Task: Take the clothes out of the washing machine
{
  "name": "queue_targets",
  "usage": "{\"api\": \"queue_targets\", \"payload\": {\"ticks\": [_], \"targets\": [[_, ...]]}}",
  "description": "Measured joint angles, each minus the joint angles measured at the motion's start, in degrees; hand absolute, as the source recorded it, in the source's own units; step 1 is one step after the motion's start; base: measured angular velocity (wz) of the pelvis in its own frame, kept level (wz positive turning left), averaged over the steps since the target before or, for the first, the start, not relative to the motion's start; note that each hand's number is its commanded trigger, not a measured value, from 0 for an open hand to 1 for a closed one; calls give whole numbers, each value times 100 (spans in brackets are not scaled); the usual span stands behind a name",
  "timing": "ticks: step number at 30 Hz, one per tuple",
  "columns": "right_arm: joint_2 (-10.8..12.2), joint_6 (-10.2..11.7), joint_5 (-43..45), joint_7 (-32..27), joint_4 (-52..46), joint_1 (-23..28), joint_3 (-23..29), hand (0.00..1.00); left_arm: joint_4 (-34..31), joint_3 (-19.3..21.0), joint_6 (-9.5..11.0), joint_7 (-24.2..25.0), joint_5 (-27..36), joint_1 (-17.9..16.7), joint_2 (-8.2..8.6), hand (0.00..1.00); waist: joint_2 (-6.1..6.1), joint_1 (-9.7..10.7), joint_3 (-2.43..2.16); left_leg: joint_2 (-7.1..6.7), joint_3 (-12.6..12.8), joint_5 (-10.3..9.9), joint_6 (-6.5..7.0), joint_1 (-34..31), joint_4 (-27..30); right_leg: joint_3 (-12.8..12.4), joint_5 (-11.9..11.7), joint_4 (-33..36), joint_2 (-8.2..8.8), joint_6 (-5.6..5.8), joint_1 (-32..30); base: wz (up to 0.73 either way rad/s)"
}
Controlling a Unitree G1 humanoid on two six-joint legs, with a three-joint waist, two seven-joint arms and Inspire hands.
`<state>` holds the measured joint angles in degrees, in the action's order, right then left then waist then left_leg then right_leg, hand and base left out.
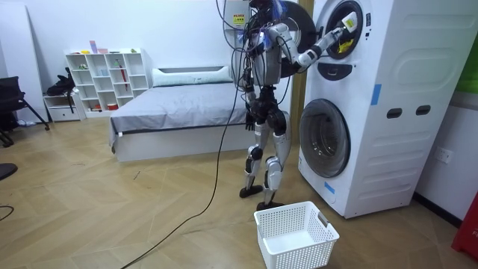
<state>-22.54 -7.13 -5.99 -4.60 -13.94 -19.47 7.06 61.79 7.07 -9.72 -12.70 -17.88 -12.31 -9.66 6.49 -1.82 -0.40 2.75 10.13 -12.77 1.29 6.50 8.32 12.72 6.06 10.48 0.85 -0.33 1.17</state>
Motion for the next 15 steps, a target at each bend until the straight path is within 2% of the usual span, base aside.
{"api": "queue_targets", "payload": {"ticks": [5, 7, 10, 12, 15], "targets": [[-1, -51, -7, 225, 250, -209, 0, 0, -119, 5, -23, -1, -64, 1, -2, 0, -39, -1, 28, 2, -4, 0, 0, -7, 1, 6, 0, -2, -1, 0, 0, 0], [-12, -52, -38, 307, 380, -272, -2, 0, -123, 3, -35, 3, -83, -3, -4, 0, -31, 8, 27, 2, -23, 0, 0, -10, 1, 9, 0, -2, -2, 0, 0, 4], [-240, -58, -90, 414, 842, -467, -24, 0, -127, -1, -103, 70, -81, 33, -38, 0, 1, 24, 16, -12, -119, 1, 2, -45, 26, 25, 0, -2, 8, 0, 4, 12], [-257, -62, -20, 445, 1099, -636, -37, 0, -177, 0, -145, 109, -85, 28, -56, 0, 18, 18, 11, -14, -147, 1, 2, -75, 45, 29, 0, 0, 15, 0, -4, 7], [-445, -207, 288, 610, 1628, -996, -142, 0, -376, 13, -180, 223, -145, 13, -53, 0, 25, -30, 20, -16, -147, 2, 3, -93, 51, 29, 0, 0, 16, 0, -21, 0]]}}
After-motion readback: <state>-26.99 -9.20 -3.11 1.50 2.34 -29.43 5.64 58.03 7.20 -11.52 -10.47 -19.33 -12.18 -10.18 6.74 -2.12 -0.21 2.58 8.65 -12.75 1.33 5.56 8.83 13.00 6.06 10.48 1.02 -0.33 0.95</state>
